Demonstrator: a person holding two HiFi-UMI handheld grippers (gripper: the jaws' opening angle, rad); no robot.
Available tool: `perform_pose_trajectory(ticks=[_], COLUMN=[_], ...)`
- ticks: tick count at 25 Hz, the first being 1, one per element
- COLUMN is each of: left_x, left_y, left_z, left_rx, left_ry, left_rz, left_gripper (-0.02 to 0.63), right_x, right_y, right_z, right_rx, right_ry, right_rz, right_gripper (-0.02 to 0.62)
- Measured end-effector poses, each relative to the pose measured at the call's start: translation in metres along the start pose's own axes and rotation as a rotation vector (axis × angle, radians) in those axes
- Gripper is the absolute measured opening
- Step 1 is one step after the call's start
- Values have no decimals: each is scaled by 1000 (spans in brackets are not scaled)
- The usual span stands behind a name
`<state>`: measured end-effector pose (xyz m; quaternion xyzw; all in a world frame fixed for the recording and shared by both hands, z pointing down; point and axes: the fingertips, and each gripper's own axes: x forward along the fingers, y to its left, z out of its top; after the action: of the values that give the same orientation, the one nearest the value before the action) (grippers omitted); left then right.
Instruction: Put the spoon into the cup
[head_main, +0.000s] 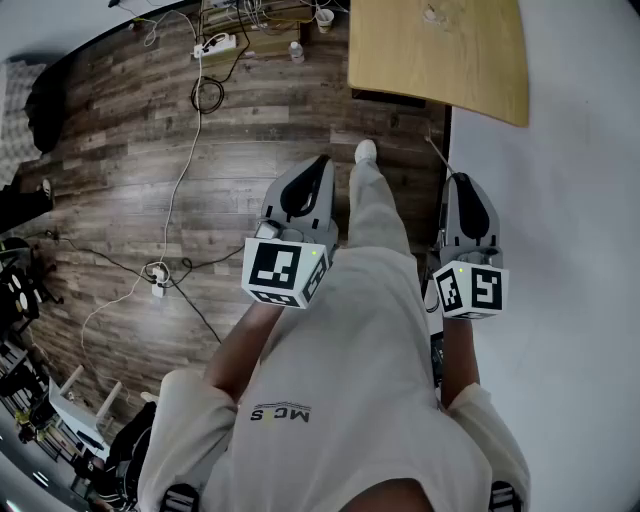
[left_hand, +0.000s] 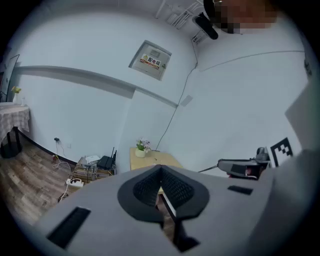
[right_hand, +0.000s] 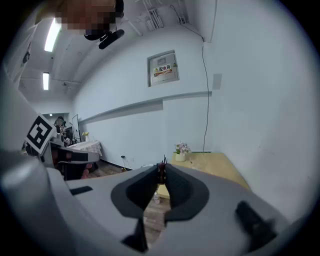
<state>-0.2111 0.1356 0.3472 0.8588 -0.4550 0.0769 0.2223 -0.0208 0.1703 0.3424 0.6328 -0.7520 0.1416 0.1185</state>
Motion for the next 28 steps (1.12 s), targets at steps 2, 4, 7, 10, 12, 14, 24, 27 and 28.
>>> perform_pose_trajectory(ticks=[2,4,7,10,12,14,24,27,28], left_x=[-19,-35,-48,-57,-59,-59,-79,-77,-74], left_y=[-9,-21,-42,-77,-107,-140,-249,-262,-266], left_z=[-12,-20,-23,-30,-38,-45,-82,-86,-84], left_rx=[16,19,15,39,56,69,76,97,102], left_ry=[20,32,29,19,23,26,33,32,30], left_rz=[-6,-6,1,-4,-16,-31,-6,1,0], left_gripper=[11,11,11,11,11,11,11,11,11], right_x=[-29,-54,-80,-108,-128,-148,-222,-231,-232], right_y=[8,12,7,-6,-16,-26,-84,-99,-103], right_z=[-12,-18,-16,-15,-15,-15,-36,-40,-40], right_rx=[28,29,35,75,86,56,6,27,36], right_ry=[13,21,0,-64,-104,-126,-151,-167,-166], right_rz=[-12,-15,-13,-1,13,28,55,46,44], right_gripper=[57,57,57,57,58,58,58,58,58])
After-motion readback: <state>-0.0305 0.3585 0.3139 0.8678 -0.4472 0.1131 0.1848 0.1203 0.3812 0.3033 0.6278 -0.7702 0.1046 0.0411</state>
